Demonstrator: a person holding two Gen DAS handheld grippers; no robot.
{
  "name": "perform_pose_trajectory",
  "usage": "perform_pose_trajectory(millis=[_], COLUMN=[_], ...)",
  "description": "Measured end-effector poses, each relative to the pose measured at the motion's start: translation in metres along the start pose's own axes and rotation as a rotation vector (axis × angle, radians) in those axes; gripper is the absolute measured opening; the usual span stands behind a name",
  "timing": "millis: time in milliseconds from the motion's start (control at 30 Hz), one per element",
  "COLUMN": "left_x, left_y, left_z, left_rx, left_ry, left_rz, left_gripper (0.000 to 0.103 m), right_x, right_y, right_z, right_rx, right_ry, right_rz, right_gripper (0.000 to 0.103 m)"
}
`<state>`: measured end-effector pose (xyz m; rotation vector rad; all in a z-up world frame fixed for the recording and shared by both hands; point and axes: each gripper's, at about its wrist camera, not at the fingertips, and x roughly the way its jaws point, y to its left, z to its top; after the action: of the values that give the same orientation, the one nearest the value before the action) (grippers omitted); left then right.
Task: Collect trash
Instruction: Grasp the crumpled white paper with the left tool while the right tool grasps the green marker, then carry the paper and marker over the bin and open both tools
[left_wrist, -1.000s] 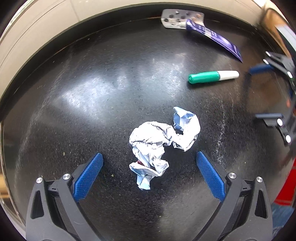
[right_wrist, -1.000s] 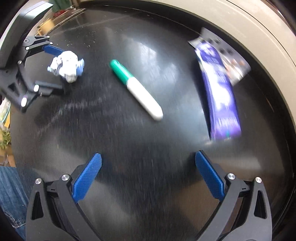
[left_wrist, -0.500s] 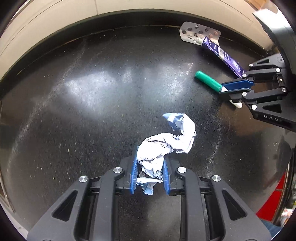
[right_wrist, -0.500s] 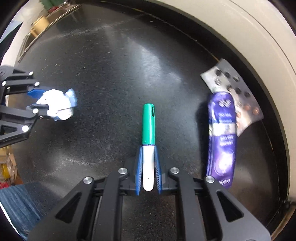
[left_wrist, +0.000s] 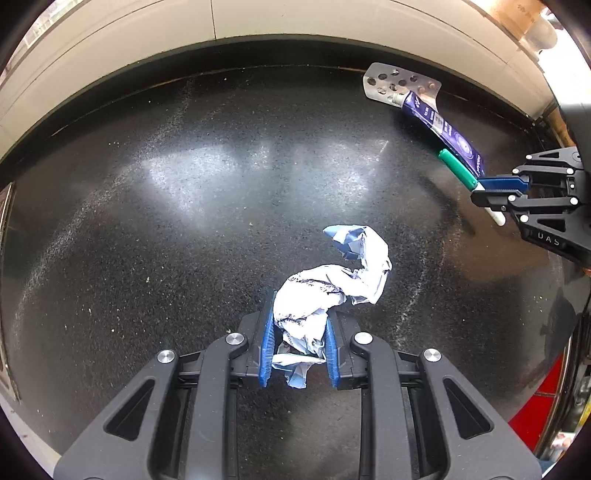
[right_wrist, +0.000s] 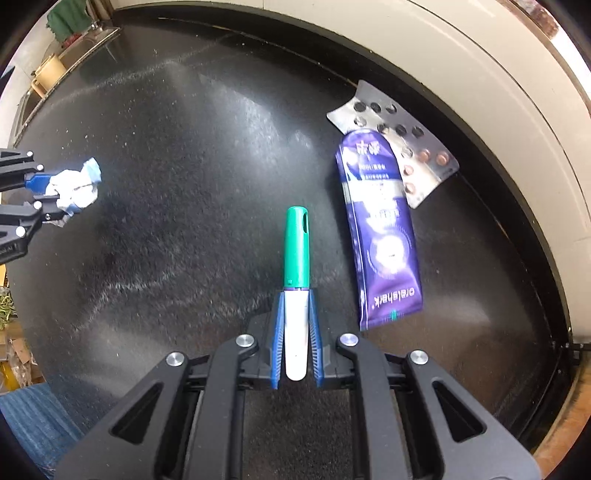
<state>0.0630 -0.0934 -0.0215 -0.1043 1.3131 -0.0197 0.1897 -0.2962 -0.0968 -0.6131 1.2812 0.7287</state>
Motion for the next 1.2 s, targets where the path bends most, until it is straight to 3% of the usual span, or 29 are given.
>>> perform_pose_trajectory(millis=[233, 533, 700, 867, 967, 1100, 1200], left_x=[-0.01, -0.02, -0.035, -0.067, -0.086, -0.108, -0.117], left_y=[0.002, 0.014, 0.044, 0.11, 0.16, 0.22, 0.241], left_z=[-0.01, -0.022, -0.045, -0.107, -0.174, -0.3, -0.392], left_rx=[-0.01, -0.049, -0.137, -0.348, -0.54, -0.869, -1.098], left_ry=[-0.002, -0.016, -0.043, -0.108, -0.141, -0.187, -0.205], left_rz=[0.013, 0.029, 0.037, 0.105, 0.142, 0.196, 0.221], left_gripper=[0.022, 0.022, 0.022, 0.022, 0.022, 0.022, 0.022], right_x=[0.001, -0.031, -0.041, -0.058, -0.066, -0.081, -0.087], right_y=[0.005, 0.008, 0.038, 0.14, 0.232, 0.375, 0.483], right_z=[-0.021, -0.002, 0.033, 0.086, 0.111, 0.125, 0.102], right_rx=[0.012, -0.016, 0.024, -0.161, -0.325, -0.521, -0.715], right_ry=[-0.007, -0.028, -0.052, -0.09, -0.099, -0.072, -0.027], right_rz=[-0.01, -0.019, 0.101, 0.183, 0.242, 0.399, 0.467], right_gripper=[0.014, 0.014, 0.014, 0.014, 0.014, 0.014, 0.014])
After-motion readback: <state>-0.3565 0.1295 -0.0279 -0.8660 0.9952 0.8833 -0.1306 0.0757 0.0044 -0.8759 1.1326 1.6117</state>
